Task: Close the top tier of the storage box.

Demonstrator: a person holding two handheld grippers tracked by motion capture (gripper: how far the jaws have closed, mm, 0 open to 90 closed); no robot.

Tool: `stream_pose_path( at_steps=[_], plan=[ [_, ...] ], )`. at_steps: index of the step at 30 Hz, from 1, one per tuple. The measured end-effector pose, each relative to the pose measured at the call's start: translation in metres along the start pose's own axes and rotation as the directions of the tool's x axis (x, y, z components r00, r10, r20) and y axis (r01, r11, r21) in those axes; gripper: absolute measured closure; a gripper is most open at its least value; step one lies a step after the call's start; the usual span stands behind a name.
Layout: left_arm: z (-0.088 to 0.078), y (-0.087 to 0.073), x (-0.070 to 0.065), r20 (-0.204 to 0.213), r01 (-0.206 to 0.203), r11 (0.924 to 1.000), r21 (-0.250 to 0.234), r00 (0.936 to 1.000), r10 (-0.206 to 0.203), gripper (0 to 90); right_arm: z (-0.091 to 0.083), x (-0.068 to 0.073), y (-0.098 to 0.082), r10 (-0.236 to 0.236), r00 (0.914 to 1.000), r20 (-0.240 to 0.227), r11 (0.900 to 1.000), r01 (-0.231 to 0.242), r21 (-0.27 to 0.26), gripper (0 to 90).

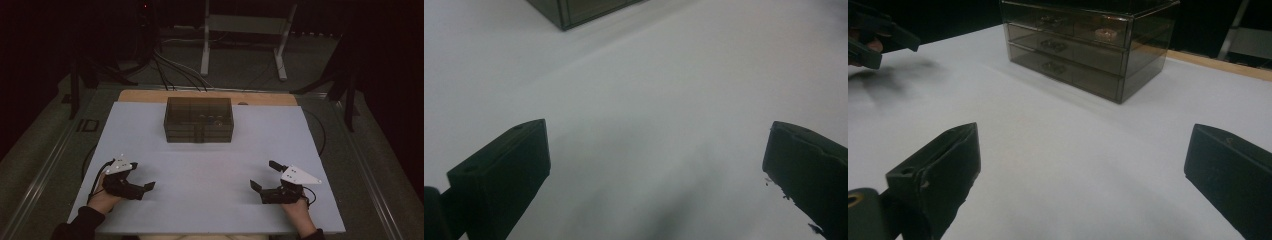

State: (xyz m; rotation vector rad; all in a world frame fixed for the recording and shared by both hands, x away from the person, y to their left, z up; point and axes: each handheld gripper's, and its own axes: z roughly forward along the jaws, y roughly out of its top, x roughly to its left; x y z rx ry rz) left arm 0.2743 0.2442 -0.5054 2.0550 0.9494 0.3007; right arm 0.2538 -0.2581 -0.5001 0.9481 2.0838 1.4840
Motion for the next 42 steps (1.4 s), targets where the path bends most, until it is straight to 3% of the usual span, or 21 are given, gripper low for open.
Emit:
stream_pose_path(
  at_steps=[18, 26, 28, 42],
  plan=[
    [-0.016, -0.023, 0.001, -0.054, 0.016, 0.9994, 0.032, 0.9984, -0.014, 0.0, 0.001, 0.001, 0.000, -0.001, 1.0000, -0.001, 1.000, 0.001, 0.005, 1.8],
    [-0.020, -0.030, 0.002, -0.066, 0.033, 0.9992, 0.022, 0.9973, -0.031, 0.0, 0.000, 0.001, 0.000, -0.004, 1.0000, -0.001, 1.000, 0.004, 0.007, 1.8],
    [-0.019, -0.030, 0.002, -0.084, 0.029, 0.9992, 0.027, 0.9961, -0.027, 0.0, 0.001, 0.000, -0.001, -0.007, 1.0000, -0.002, 1.000, 0.007, 0.008, 1.8],
    [-0.016, -0.028, 0.003, -0.087, 0.036, 0.9993, 0.013, 0.9956, -0.034, 0.0, 0.001, 0.000, -0.001, -0.010, 0.9999, -0.008, 1.000, 0.010, 0.008, 1.8]
  ],
)
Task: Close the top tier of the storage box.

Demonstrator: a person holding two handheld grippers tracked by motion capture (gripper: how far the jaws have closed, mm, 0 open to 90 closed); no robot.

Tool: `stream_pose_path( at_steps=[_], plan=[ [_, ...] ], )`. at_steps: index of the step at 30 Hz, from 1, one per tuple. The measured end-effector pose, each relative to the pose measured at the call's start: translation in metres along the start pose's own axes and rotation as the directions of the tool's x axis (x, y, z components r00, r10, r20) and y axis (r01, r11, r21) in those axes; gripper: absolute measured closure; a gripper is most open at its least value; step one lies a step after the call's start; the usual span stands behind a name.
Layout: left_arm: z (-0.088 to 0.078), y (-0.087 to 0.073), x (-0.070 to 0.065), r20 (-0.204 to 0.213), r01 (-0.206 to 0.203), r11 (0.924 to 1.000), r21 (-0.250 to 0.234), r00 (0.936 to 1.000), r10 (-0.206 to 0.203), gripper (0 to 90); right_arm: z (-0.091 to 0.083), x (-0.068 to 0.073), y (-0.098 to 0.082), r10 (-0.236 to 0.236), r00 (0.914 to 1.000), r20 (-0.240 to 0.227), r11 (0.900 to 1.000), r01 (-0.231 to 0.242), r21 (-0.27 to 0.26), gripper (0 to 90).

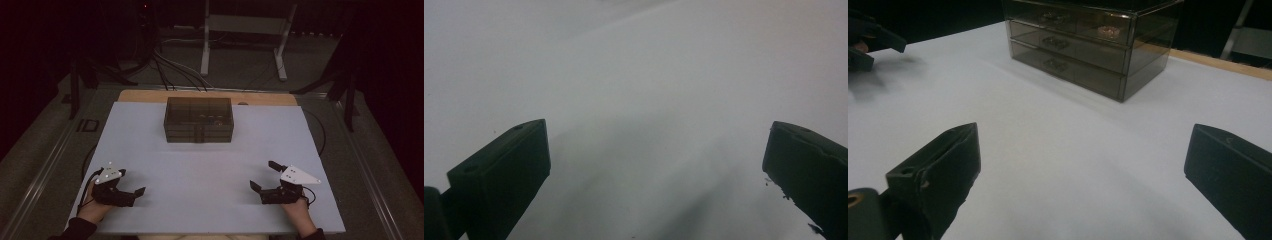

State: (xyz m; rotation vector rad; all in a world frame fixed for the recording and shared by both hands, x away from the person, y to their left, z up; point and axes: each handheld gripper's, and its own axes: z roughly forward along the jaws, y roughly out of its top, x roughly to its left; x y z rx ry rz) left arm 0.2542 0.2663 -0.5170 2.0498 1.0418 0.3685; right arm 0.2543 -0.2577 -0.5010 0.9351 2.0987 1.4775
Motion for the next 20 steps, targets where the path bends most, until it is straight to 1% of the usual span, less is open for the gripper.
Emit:
stream_pose_path(
  at_steps=[5, 7, 14, 20],
  plan=[
    [0.0015, 0.0002, -0.0008, 0.004, 0.006, 1.0000, -0.007, 1.0000, -0.006, 0.0, 0.0003, 0.0003, 0.0000, -0.003, 1.0000, 0.001, 1.000, 0.003, 0.001, 1.8],
    [0.0024, 0.0000, -0.0024, -0.003, -0.004, 1.0000, -0.005, 1.0000, 0.004, 0.0, -0.0001, 0.0000, -0.0001, -0.002, 1.0000, 0.001, 1.000, 0.002, 0.001, 1.8],
    [0.0013, -0.0001, -0.0026, -0.008, -0.005, 0.9999, -0.014, 1.0000, 0.005, 0.0, 0.0002, -0.0004, -0.0004, 0.000, 1.0000, 0.000, 1.000, 0.000, 0.004, 1.8],
    [0.0012, 0.0003, -0.0026, 0.000, -0.004, 0.9998, -0.019, 1.0000, 0.004, 0.0, 0.0010, -0.0010, -0.0008, 0.003, 1.0000, 0.002, 1.000, -0.003, 0.007, 1.8]
  ],
)
